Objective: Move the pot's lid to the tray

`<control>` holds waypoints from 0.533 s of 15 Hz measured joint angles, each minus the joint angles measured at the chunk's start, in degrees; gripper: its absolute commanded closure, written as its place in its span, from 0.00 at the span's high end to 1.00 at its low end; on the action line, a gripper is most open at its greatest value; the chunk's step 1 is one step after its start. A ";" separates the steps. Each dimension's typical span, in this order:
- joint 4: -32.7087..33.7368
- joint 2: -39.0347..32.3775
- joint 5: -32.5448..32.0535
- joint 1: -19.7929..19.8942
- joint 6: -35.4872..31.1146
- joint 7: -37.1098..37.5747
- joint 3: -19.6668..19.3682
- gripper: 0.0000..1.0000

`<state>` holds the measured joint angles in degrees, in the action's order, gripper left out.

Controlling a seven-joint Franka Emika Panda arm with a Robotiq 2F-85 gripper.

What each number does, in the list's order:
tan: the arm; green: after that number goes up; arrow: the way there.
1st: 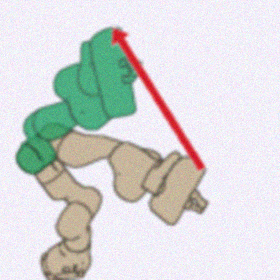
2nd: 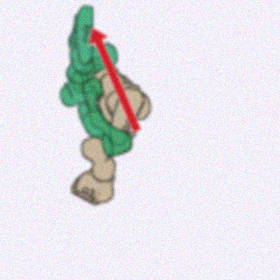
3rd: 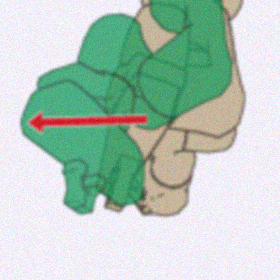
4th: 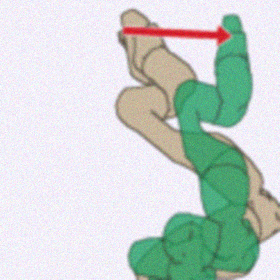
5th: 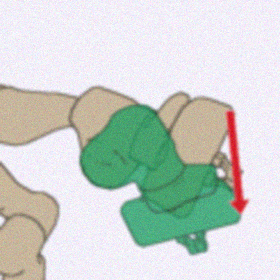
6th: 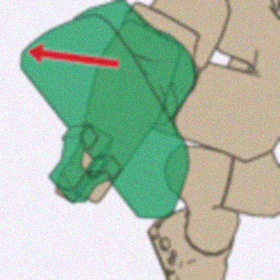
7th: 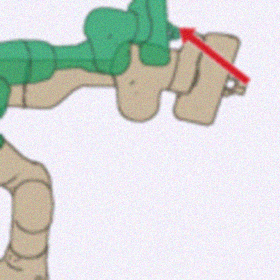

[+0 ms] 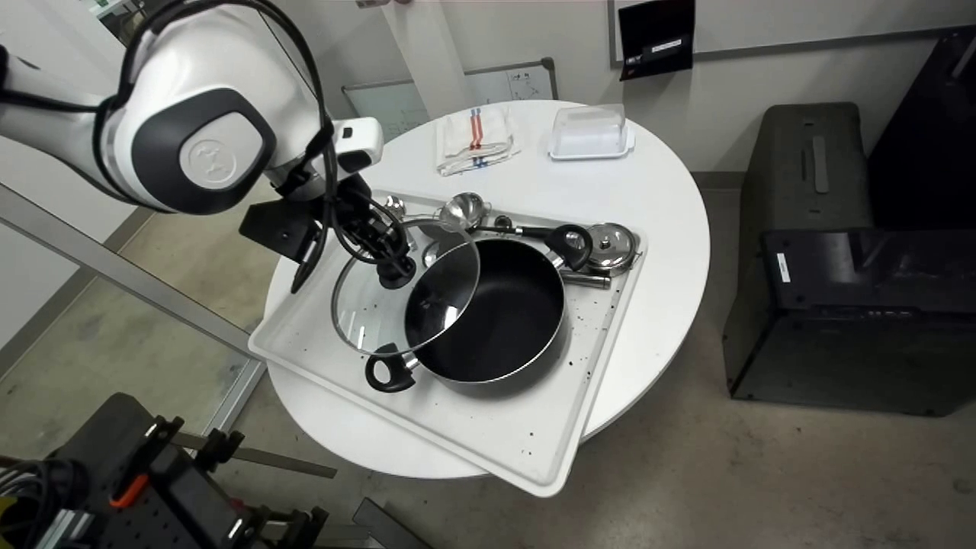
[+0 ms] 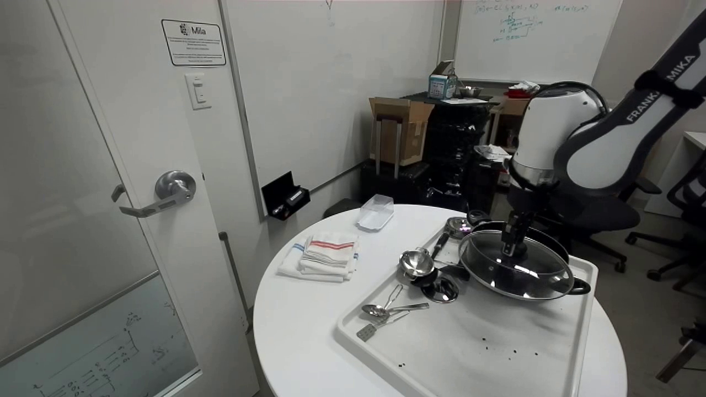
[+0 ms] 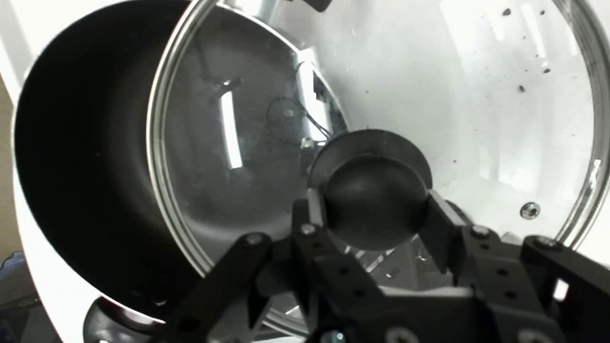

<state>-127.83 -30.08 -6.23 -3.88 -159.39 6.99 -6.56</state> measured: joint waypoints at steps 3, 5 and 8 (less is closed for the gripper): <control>-1.55 -0.01 -3.34 -5.49 -1.58 3.27 -1.51 0.25; -2.51 -0.06 -5.73 -9.48 -2.33 5.66 -2.94 0.25; -3.41 -0.47 -9.57 -15.73 -2.61 9.73 -5.41 0.25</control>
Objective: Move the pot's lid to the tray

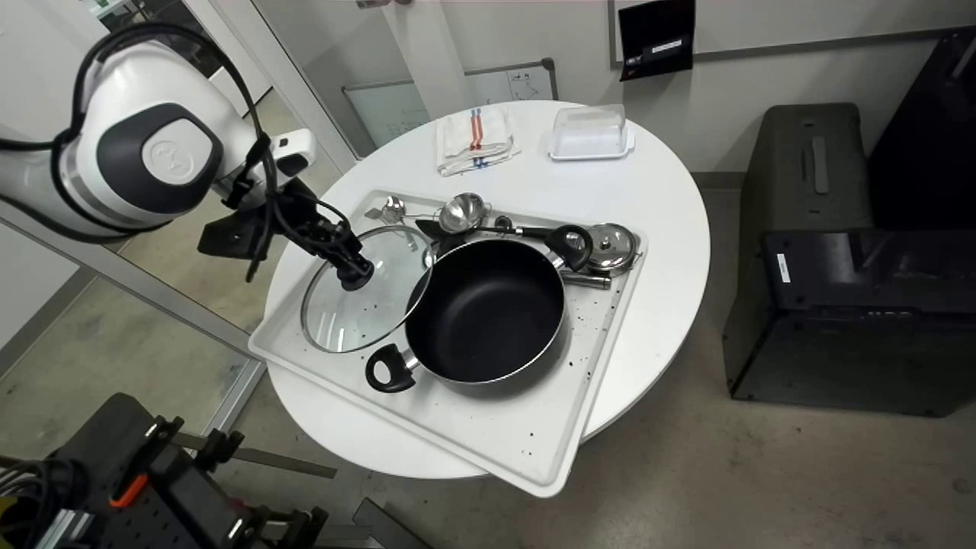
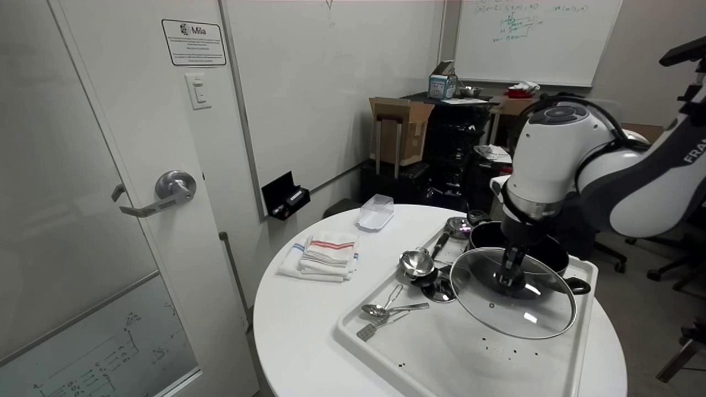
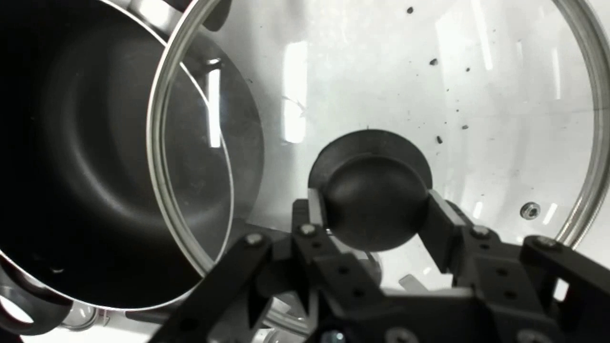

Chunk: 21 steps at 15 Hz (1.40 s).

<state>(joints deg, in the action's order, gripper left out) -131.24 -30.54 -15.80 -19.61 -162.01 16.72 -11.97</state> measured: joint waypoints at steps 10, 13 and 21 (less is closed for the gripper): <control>0.44 -4.85 -4.79 -11.75 -1.38 7.13 -2.68 0.25; 1.36 -6.82 -4.36 -11.75 -1.98 7.12 -2.20 0.25; 3.58 -10.59 -0.42 -6.71 -4.16 4.70 2.13 0.25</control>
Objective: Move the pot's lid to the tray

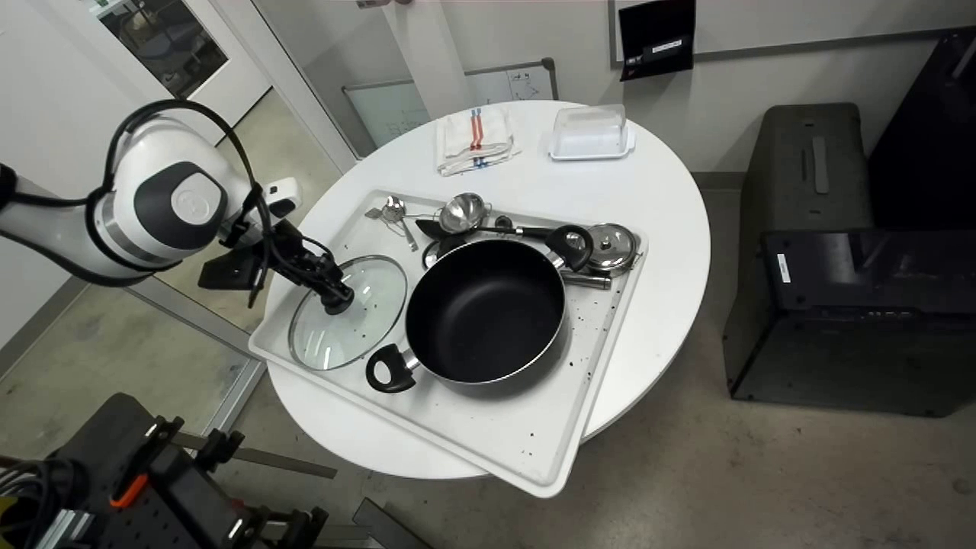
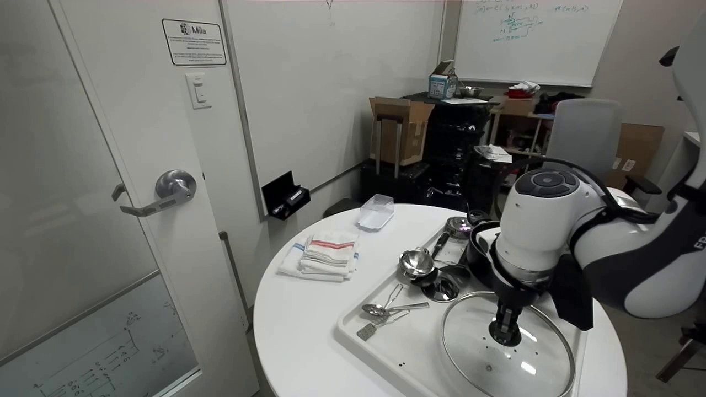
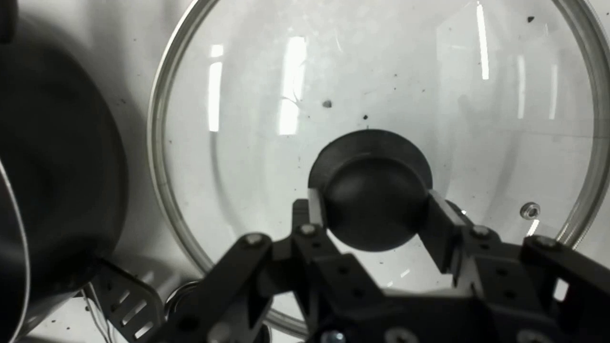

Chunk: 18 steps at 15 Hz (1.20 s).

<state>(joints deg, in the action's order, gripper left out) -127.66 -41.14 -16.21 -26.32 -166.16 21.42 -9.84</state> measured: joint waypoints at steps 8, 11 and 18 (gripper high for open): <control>2.50 -3.35 4.55 6.70 -1.48 -6.25 4.06 0.46; 3.42 -4.56 5.14 8.28 -1.48 -7.78 4.87 0.63; 4.11 -4.76 5.36 9.26 -1.48 -9.11 5.33 1.00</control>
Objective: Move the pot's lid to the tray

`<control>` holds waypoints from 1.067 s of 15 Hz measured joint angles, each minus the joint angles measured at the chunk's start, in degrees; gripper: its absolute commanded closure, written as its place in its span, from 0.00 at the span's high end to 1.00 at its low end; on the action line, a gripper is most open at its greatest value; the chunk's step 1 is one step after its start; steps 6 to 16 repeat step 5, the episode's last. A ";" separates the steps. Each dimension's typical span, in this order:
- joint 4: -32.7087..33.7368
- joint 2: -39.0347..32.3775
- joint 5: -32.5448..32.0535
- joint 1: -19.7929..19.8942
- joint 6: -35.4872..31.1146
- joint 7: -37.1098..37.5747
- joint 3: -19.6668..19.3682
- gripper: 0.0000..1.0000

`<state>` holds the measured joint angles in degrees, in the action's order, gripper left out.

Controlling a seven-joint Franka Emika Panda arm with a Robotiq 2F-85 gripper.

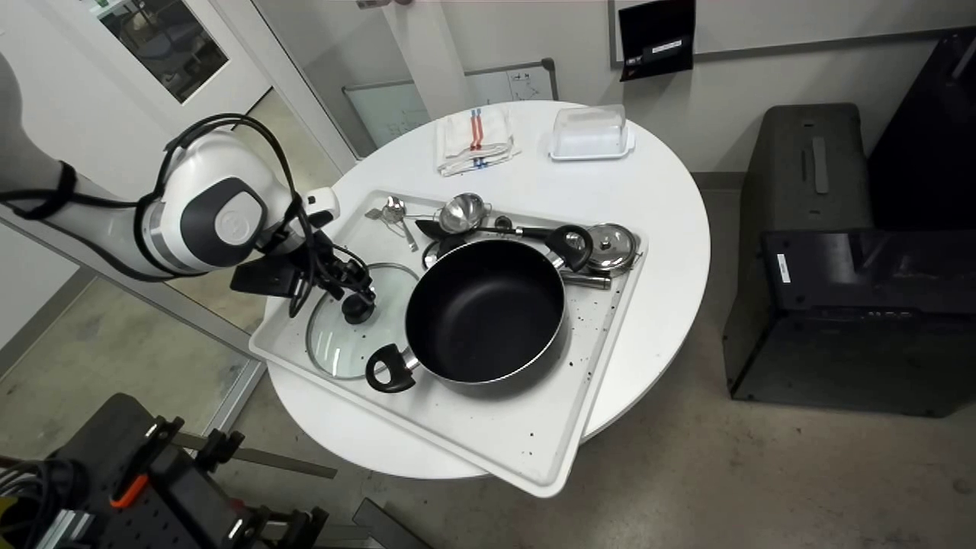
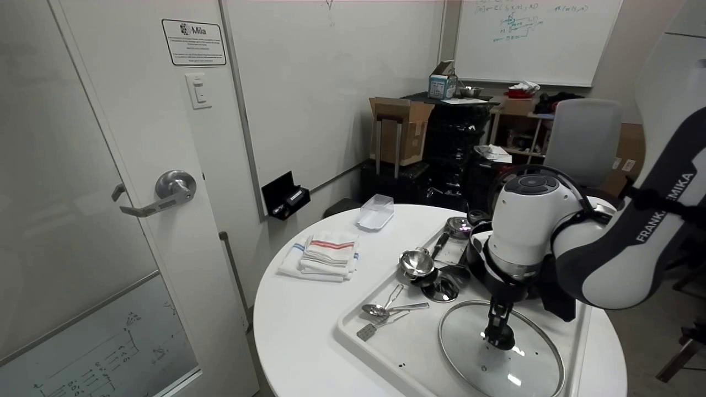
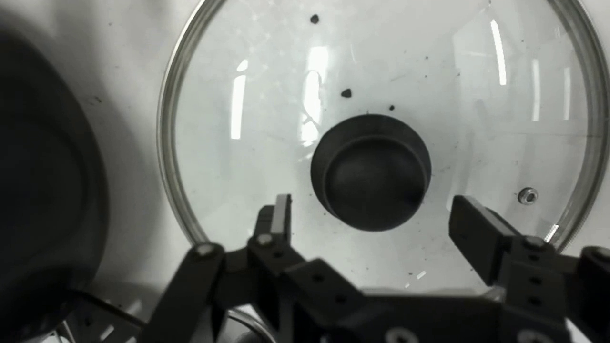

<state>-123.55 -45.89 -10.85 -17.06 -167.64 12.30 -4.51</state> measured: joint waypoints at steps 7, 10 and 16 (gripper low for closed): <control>-1.05 1.17 0.00 0.29 0.00 -1.91 0.07 1.00; -1.05 1.17 0.00 0.29 0.00 -1.91 0.07 1.00; -1.05 1.17 0.00 0.29 0.00 -1.91 0.07 1.00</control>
